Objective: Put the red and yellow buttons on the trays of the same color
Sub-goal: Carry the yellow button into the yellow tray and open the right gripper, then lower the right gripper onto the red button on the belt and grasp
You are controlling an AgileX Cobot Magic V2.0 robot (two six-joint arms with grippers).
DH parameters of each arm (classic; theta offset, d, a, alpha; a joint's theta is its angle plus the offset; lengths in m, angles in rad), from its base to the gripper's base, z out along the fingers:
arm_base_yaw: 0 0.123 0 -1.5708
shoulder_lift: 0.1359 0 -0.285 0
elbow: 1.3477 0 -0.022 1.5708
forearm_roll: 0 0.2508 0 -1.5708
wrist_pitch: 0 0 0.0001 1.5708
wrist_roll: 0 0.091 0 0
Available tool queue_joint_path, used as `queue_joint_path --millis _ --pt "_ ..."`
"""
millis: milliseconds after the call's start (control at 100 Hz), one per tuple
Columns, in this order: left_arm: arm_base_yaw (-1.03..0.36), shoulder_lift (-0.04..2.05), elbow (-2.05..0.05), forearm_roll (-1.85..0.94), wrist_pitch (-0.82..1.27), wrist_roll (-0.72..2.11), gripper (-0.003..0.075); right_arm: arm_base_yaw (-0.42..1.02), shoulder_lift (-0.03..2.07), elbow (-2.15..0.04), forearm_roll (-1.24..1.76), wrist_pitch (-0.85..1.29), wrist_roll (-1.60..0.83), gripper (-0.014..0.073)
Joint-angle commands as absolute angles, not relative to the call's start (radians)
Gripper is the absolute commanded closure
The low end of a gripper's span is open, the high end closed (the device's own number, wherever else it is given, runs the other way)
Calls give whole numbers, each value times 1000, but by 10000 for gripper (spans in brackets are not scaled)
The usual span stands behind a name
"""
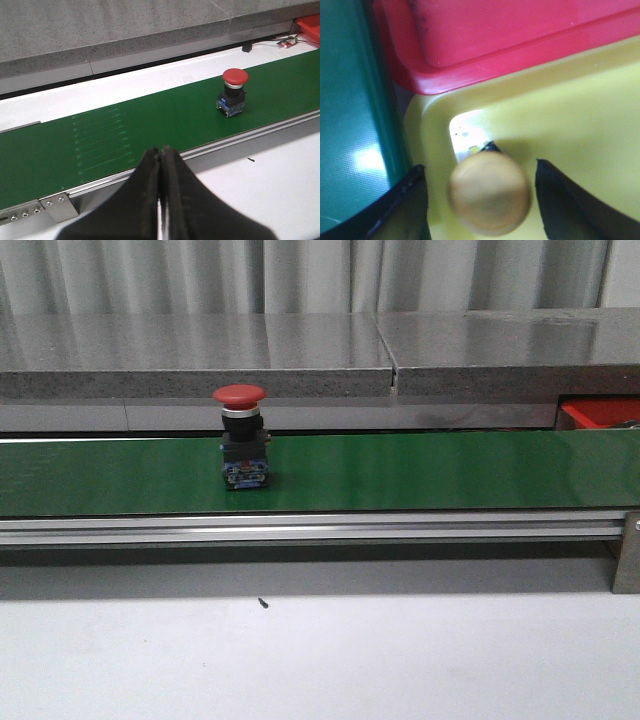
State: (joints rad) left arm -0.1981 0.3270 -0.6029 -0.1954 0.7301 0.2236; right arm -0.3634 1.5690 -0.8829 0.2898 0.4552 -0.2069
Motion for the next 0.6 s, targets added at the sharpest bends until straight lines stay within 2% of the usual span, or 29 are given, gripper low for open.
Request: queue_joint_path --millis 0,370,590 --pt "-206 334 -626 -205 658 217 739 -367 1530 -906 305 407 -208 103" --pt "-206 334 -626 -205 658 217 739 -355 1413 -906 304 409 -211 104" --pt "-206 334 -626 -205 658 217 739 -254 1354 -906 305 415 -211 106"
